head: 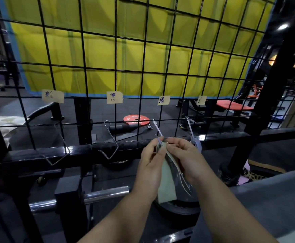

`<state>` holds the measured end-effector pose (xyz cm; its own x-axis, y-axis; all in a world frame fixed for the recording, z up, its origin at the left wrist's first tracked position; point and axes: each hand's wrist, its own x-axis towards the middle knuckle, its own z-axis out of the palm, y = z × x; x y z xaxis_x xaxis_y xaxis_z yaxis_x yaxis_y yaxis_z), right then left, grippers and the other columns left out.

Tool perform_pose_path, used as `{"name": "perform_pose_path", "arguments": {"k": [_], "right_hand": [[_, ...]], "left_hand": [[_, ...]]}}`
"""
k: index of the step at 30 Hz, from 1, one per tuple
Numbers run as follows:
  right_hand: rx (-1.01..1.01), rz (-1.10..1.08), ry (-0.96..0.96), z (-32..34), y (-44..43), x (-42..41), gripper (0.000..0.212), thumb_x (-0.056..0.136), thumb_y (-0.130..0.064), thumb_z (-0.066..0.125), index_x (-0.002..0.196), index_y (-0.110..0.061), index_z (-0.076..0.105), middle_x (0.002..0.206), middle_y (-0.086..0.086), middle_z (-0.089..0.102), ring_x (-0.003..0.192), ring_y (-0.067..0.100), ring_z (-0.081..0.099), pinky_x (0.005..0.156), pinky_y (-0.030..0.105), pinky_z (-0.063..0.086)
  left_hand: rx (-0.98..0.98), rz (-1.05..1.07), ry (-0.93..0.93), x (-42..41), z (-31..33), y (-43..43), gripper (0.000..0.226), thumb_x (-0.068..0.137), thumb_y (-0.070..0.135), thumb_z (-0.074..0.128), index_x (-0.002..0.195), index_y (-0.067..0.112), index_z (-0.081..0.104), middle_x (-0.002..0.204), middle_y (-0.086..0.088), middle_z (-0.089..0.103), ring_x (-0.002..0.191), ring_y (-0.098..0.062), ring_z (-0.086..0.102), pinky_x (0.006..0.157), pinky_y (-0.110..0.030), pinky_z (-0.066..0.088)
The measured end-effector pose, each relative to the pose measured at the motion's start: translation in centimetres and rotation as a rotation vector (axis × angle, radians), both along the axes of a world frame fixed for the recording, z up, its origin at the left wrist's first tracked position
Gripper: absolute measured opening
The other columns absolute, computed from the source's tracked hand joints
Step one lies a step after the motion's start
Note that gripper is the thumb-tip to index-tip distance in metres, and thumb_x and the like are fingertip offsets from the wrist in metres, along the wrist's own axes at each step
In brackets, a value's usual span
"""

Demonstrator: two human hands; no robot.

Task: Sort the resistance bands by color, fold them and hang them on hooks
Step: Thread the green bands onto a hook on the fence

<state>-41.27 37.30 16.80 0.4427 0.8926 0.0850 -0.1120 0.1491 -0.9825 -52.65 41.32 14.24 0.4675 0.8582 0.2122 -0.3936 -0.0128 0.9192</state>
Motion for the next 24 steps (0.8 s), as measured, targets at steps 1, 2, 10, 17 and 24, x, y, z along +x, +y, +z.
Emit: {"name": "perform_pose_path", "arguments": {"k": [1, 2, 10, 17, 24], "right_hand": [[-0.006, 0.006, -0.005, 0.0, 0.0, 0.0, 0.020, 0.094, -0.006, 0.059, 0.113, -0.005, 0.065, 0.107, 0.017, 0.072, 0.092, 0.025, 0.070, 0.073, 0.031, 0.058], [-0.018, 0.012, -0.012, -0.1, 0.0, 0.0, 0.021, 0.094, -0.006, 0.060, 0.114, -0.006, 0.065, 0.107, 0.016, 0.072, 0.091, 0.024, 0.071, 0.071, 0.029, 0.057], [-0.164, 0.038, 0.030, 0.2, 0.1, 0.1, 0.026, 0.090, -0.017, 0.065, 0.111, -0.002, 0.069, 0.099, 0.018, 0.073, 0.085, 0.027, 0.069, 0.071, 0.035, 0.056], [-0.188, 0.012, 0.140, 0.2, 0.3, -0.8, 0.026, 0.099, -0.027, 0.052, 0.107, -0.009, 0.070, 0.094, 0.009, 0.073, 0.088, 0.022, 0.067, 0.080, 0.037, 0.051], [-0.232, 0.060, 0.085, -0.1, 0.1, -1.2, 0.032, 0.100, -0.029, 0.049, 0.118, -0.008, 0.065, 0.111, 0.016, 0.070, 0.100, 0.029, 0.065, 0.090, 0.044, 0.049]], "left_hand": [[-0.048, 0.000, -0.025, 0.0, 0.2, 0.1, 0.038, 0.080, 0.052, 0.065, 0.114, 0.036, 0.067, 0.127, -0.007, 0.063, 0.120, -0.025, 0.059, 0.106, -0.053, 0.043], [-0.095, 0.003, -0.046, -0.1, 0.5, 0.2, 0.031, 0.085, 0.049, 0.063, 0.110, 0.031, 0.069, 0.121, -0.009, 0.067, 0.117, -0.029, 0.061, 0.105, -0.054, 0.043], [-0.251, -0.094, -0.130, -0.8, 1.0, 0.6, 0.023, 0.099, 0.019, 0.052, 0.115, 0.010, 0.066, 0.109, -0.021, 0.069, 0.095, -0.031, 0.067, 0.093, -0.047, 0.052], [-0.277, -0.083, -0.136, -0.9, 1.1, 0.4, 0.020, 0.100, 0.016, 0.051, 0.109, 0.023, 0.069, 0.103, -0.014, 0.073, 0.092, -0.028, 0.070, 0.079, -0.040, 0.056], [-0.314, -0.166, -0.192, -1.4, 1.5, 0.6, 0.023, 0.098, 0.016, 0.052, 0.117, 0.017, 0.066, 0.102, -0.015, 0.072, 0.085, -0.024, 0.070, 0.071, -0.036, 0.057]]}}
